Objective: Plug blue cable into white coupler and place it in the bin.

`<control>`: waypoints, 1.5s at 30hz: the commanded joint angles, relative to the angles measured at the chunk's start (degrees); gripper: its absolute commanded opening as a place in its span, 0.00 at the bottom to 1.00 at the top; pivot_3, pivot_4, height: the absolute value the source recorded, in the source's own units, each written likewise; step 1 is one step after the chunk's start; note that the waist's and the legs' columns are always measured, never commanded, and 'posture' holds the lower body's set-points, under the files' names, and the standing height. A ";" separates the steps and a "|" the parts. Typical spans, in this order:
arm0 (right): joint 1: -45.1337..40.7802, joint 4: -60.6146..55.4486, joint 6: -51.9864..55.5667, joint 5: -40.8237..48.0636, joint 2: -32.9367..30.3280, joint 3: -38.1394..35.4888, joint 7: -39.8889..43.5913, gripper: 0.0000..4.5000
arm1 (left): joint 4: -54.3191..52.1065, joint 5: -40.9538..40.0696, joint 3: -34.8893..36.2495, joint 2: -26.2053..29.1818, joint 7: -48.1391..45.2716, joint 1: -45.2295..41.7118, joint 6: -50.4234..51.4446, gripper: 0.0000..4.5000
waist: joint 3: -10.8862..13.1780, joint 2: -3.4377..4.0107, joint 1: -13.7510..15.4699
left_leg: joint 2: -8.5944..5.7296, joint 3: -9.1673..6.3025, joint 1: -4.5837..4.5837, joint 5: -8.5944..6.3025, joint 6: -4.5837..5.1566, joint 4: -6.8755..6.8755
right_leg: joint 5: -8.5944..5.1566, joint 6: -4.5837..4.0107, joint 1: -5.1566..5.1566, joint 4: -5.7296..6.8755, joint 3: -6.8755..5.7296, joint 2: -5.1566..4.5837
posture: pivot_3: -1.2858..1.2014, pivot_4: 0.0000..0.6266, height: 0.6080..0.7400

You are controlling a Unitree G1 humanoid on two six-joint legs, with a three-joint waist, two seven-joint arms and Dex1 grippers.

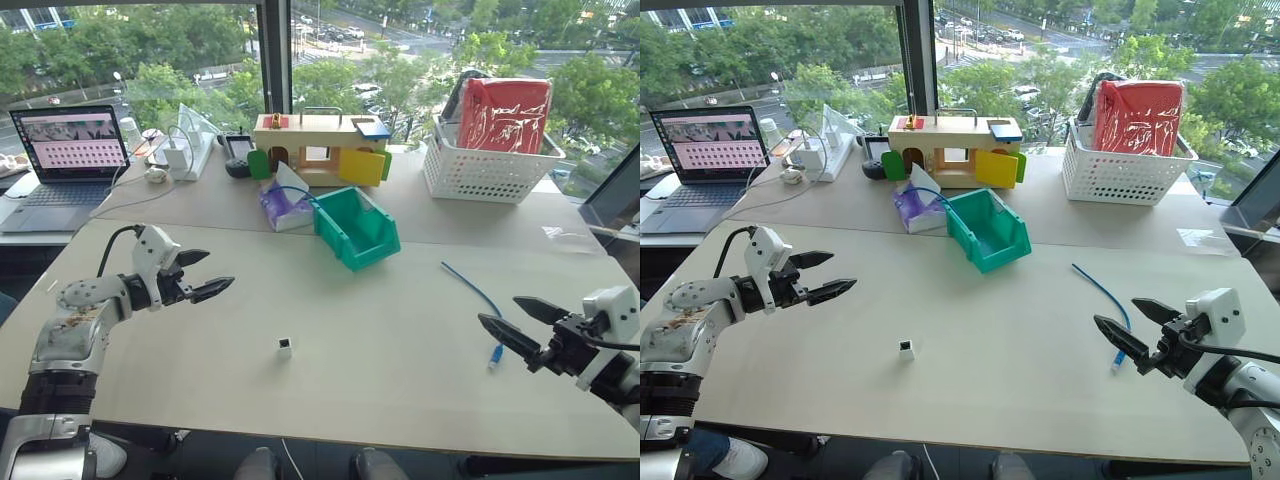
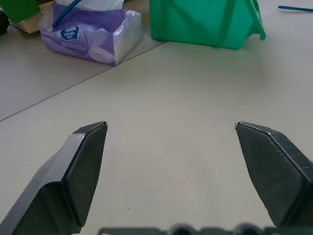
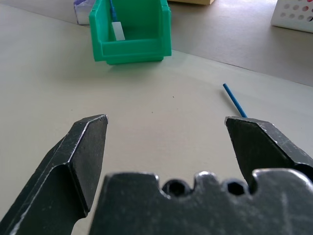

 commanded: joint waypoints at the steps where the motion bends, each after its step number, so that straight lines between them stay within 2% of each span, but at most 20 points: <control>1: -1.29 0.38 -2.12 0.13 -2.46 -0.74 1.79 0.99 | -1.34 -1.30 1.31 0.06 -1.51 -1.85 -0.78 1.00 | 0.00 0.00 0.01 | 0.00 0.00 0.00 0.00 0.00 0.00 | 0.00 0.00 0.00 0.00 0.00 0.00 | 0.52 0.24 1.00; 3: -3.28 4.32 -4.00 -2.50 -6.88 1.29 5.69 0.99 | -3.18 -3.20 0.75 0.03 -3.88 -3.16 0.37 1.00 | 0.00 0.00 0.00 | -0.01 0.01 -0.01 0.00 0.00 0.03 | 0.00 0.00 0.00 0.00 0.00 -0.01 | 0.52 0.24 1.00; 10: -13.04 19.10 -18.05 -15.44 -19.49 17.32 19.80 0.99 | -9.63 -8.16 -0.95 2.72 -11.36 -4.62 8.07 1.00 | 0.00 0.02 -0.43 | 0.02 0.06 0.01 0.00 0.01 0.20 | 0.03 0.06 0.02 0.03 0.03 0.02 | 0.52 0.24 1.00; 13: -17.53 26.89 -24.55 -19.90 -21.80 23.15 25.32 0.99 | -12.41 -8.89 -1.46 3.46 -12.16 -4.38 10.22 1.00 | 0.00 0.03 -0.26 | 0.01 0.05 0.01 0.00 0.01 0.20 | 0.02 0.05 0.01 0.06 0.03 0.03 | 0.52 0.24 1.00; 19: -23.10 38.11 -33.40 -24.42 -24.85 28.54 33.89 0.99 | -15.33 -9.19 -0.96 3.50 -11.34 -3.50 11.96 1.00 | 0.01 0.04 0.05 | -0.03 0.02 -0.07 0.00 0.01 0.23 | 0.02 0.05 0.00 0.04 0.03 0.01 | 0.52 0.24 1.00; 24: -29.64 48.59 -46.27 -32.34 -28.34 34.54 38.87 0.99 | -17.33 -9.49 -0.91 3.47 -10.97 -2.09 12.49 1.00 | 0.03 0.08 -0.02 | -0.04 0.05 -0.08 0.00 0.01 0.26 | 0.02 0.05 -0.03 0.05 0.03 -0.02 | 0.52 0.24 1.00; 32: -40.84 61.32 -59.73 -40.66 -26.00 43.12 43.05 0.99 | -20.23 -10.11 -1.00 2.45 -9.07 0.12 12.74 1.00 | 0.07 0.14 -0.58 | 0.00 0.15 0.08 0.01 0.01 0.27 | 0.02 0.02 0.00 0.19 0.09 0.00 | 0.52 0.24 1.00; 38: -44.95 68.55 -64.82 -44.45 -22.74 46.15 41.56 0.99 | -21.62 -10.24 -0.96 2.22 -7.78 1.06 12.69 1.00 | 0.08 0.15 -0.47 | -0.05 0.14 0.11 0.01 0.01 0.34 | -0.01 -0.01 -0.03 0.49 0.16 -0.01 | 0.52 0.24 1.00; 45: -47.35 74.56 -65.77 -47.35 -20.31 48.22 41.61 0.99 | -21.95 -9.81 -1.23 2.12 -7.00 1.30 12.11 1.00 | 0.08 0.15 -0.64 | -0.02 0.13 0.24 0.01 0.01 0.53 | -0.02 -0.03 0.12 0.58 0.16 0.00 | 0.52 0.24 1.00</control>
